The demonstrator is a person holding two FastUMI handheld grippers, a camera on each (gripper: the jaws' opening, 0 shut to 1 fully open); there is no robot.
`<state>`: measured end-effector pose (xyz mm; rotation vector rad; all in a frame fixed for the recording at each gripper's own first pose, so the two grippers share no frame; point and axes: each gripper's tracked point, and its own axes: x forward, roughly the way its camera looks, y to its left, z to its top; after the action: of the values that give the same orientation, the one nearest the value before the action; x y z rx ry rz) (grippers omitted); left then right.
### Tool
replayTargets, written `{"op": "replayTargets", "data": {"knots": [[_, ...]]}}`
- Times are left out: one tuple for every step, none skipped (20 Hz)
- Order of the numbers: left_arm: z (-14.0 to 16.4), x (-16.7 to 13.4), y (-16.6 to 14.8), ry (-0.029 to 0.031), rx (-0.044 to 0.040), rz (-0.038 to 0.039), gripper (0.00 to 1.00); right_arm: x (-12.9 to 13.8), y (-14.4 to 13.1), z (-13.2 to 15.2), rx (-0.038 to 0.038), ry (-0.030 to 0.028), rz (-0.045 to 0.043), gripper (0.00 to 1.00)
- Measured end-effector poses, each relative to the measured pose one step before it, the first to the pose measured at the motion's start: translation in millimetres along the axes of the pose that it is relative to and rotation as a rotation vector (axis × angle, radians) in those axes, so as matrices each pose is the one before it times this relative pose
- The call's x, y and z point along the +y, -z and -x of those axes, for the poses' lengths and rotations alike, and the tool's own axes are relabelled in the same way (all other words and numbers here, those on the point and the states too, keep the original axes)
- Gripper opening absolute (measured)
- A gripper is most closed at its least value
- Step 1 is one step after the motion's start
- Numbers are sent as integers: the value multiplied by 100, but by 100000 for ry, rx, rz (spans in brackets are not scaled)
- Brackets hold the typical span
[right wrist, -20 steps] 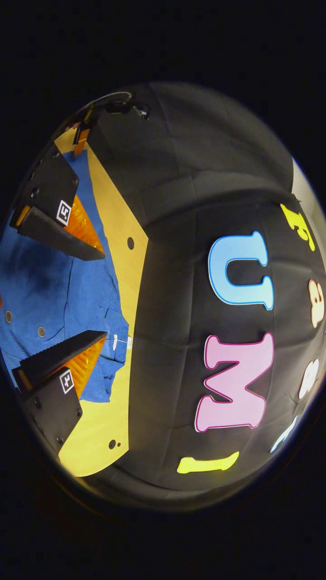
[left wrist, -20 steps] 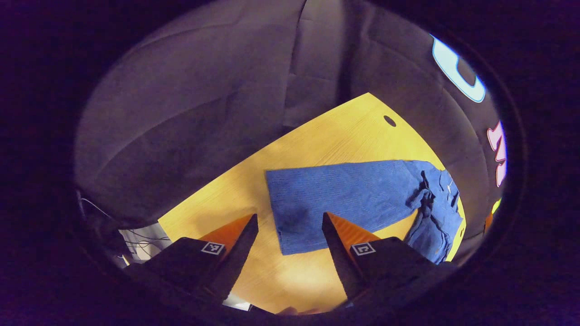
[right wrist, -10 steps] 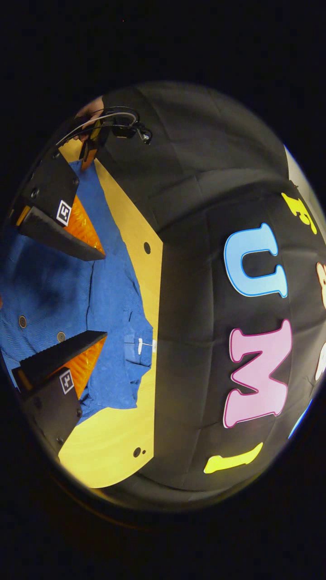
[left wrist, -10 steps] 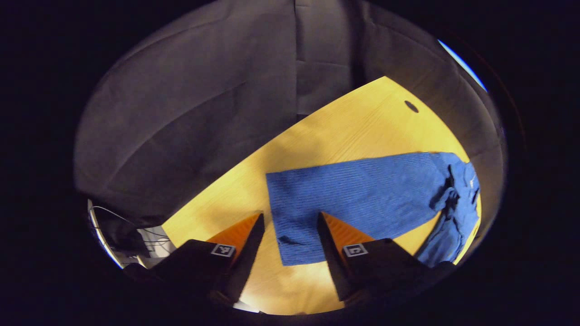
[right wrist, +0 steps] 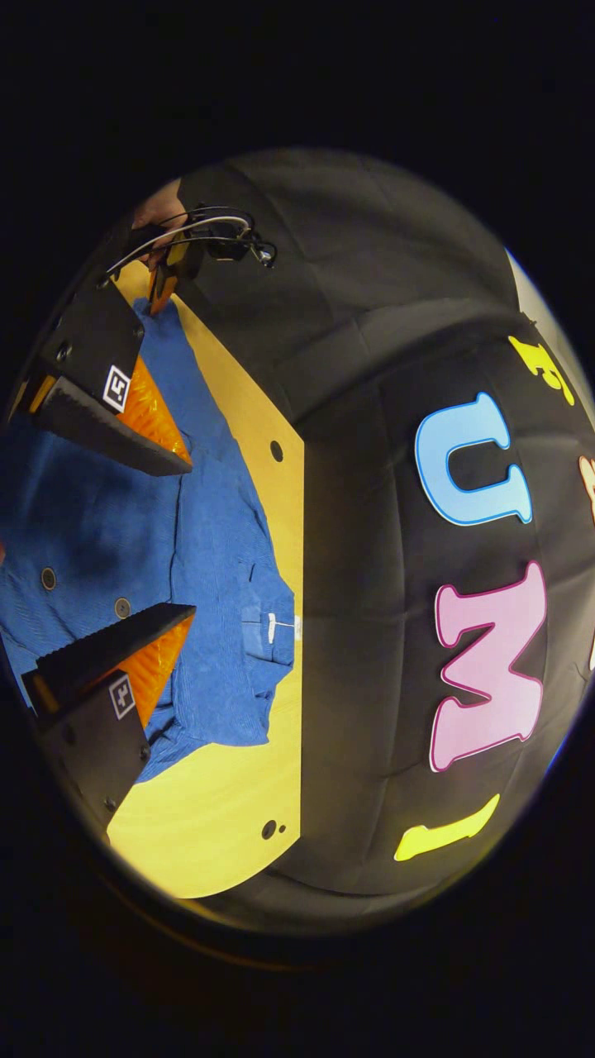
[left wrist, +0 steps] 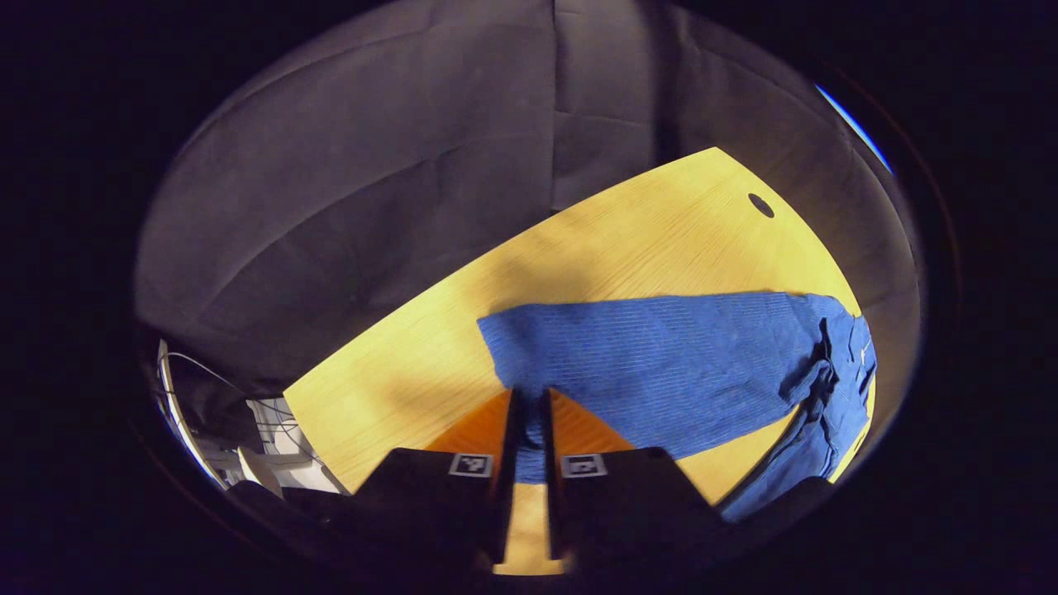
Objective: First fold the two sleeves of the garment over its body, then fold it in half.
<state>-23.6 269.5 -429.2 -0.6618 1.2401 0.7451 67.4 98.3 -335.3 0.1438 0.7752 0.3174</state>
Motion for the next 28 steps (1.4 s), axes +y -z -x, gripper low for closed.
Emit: {"op": "replayTargets", "data": {"knots": [[112,-112,188,42,-603,503,11,-113,185,184,750,-69,-487,99],[94,285,-350,1911,-712,185,12,-238,3,62,191,-139,-500,99],[-1423,-68,-200,1216,-896,2141,12,-293,-115,-79,-245,159,-121,99],[1567,-99,-127,1910,-67,374,0,-403,-303,72,-622,552,197,99],[231,63,-4,1815,530,66,0,-352,-322,221,-731,663,81,99],[35,-244,227,2748,924,1464,0,-420,-367,221,-913,685,92,99],[344,-113,48,1669,1001,1742,0,-413,-355,245,-1043,813,157,99],[173,303,-177,397,-1034,513,0,-600,-403,313,-669,1028,174,99],[165,209,-129,-219,-1074,-834,0,-550,-128,160,-360,883,-114,99],[418,-344,-160,148,-1195,-844,0,-538,-283,360,-585,893,-392,99],[574,-609,-296,1373,-930,-18,0,-587,-274,379,-598,1021,-445,99],[852,-1268,-400,2602,-990,-486,0,-576,-272,370,-481,1020,-200,99],[875,-1045,-515,1475,-1493,-1782,0,-529,-213,557,-441,1053,-65,99],[501,-1096,-467,1682,-1965,-2452,0,-690,-257,481,-658,877,88,99],[851,-1230,-645,2077,-1190,-2217,0,-613,-233,599,-746,1101,355,99],[706,-2020,-494,3300,-1217,-1888,0,-817,-294,504,-896,1275,388,99],[692,-2214,-323,3379,-513,-1837,0,-675,-179,429,-924,1205,200,99],[507,-2621,-141,3796,-810,-2863,0,-751,-256,524,-764,1096,-56,99],[510,-2633,-330,3760,-1135,-3470,0,-762,-125,572,-521,689,-444,99],[223,-3199,-308,4110,-1190,-3574,0,-763,-153,366,-378,549,-527,99],[261,-3364,-354,4592,-904,-3853,0,-914,72,140,-225,928,-154,99],[-4,-3339,-29,4488,26,-3959,0,-1123,211,396,152,1017,166,99],[-364,-3406,-125,5096,-312,-3882,0,-816,259,-2,1033,613,-201,99],[-646,-3643,27,4579,352,-4297,0,-667,193,154,596,62,-839,99],[-1144,-3380,280,3968,1299,-4770,0,-715,-162,145,78,120,-1379,99],[-1426,-3073,583,3826,2347,-3864,0,-825,-192,72,-353,448,-1464,99],[-1417,-3030,333,3987,1711,-4044,0,-1079,-99,222,-439,1360,-881,99],[-1594,-2449,419,2427,2249,-4297,0,-1100,-124,160,-437,1480,-250,98]]}}
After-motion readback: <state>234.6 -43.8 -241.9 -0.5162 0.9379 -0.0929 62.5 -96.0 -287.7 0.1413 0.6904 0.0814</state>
